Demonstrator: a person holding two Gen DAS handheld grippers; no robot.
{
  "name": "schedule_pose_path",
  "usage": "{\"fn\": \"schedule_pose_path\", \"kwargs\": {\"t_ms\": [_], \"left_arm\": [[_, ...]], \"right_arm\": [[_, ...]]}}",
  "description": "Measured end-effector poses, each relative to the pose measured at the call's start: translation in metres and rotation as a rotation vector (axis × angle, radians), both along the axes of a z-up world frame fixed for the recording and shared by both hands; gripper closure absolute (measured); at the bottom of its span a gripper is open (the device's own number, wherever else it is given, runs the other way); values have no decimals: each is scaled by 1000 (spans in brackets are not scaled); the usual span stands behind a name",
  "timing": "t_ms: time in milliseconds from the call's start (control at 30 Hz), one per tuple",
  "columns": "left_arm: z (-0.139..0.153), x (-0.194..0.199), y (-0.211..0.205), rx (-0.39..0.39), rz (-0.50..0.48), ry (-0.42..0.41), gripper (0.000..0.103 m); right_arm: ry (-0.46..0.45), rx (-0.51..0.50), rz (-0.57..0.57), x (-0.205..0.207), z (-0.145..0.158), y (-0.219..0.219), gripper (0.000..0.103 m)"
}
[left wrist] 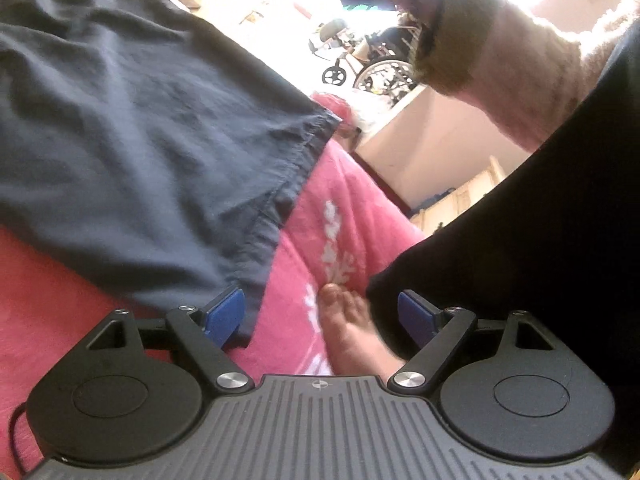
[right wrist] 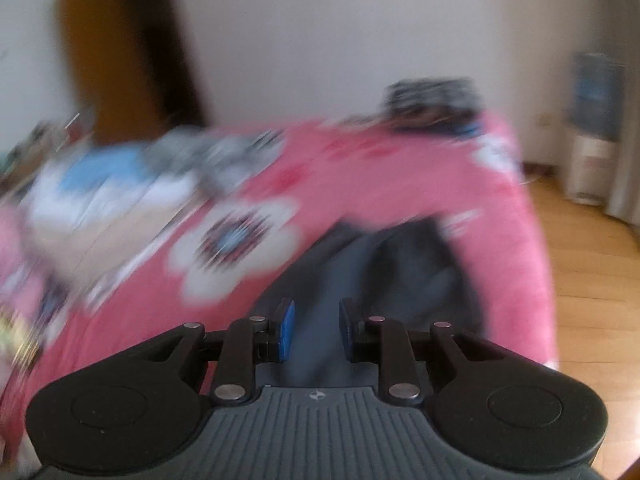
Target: Fold clothes
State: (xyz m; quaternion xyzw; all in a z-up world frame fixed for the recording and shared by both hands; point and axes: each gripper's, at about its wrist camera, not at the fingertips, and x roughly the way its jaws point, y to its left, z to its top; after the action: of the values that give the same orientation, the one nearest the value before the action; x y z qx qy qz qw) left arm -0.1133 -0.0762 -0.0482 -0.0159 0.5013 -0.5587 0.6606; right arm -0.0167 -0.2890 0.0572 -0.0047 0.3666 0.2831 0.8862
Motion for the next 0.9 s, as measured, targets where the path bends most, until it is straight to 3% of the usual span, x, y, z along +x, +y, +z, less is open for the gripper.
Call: {"fn": "schedule_pose_path", "kwargs": {"t_ms": [133,300,433,567,700,900], "left_arm": [[-1,6,20,27,64,1,18],[-4,26,52,57,222,5,18],[-13,63,84,66,441,60,18],[-16,99,106,24,625,103,19],[-20,120,106,31,706,77,20],[-32,127,103,14,780,105,21]], "right_arm": [[115,-69,159,-38,-28,36,77],[253,-175,247,-90,-70,60,77],[244,-205,288,-124,-64,65,77],[211,-214,335,-144,-50,74,77],[184,-226,375,-154,-50,86,71],[173,-216,417,-164,-54,106,70]]}}
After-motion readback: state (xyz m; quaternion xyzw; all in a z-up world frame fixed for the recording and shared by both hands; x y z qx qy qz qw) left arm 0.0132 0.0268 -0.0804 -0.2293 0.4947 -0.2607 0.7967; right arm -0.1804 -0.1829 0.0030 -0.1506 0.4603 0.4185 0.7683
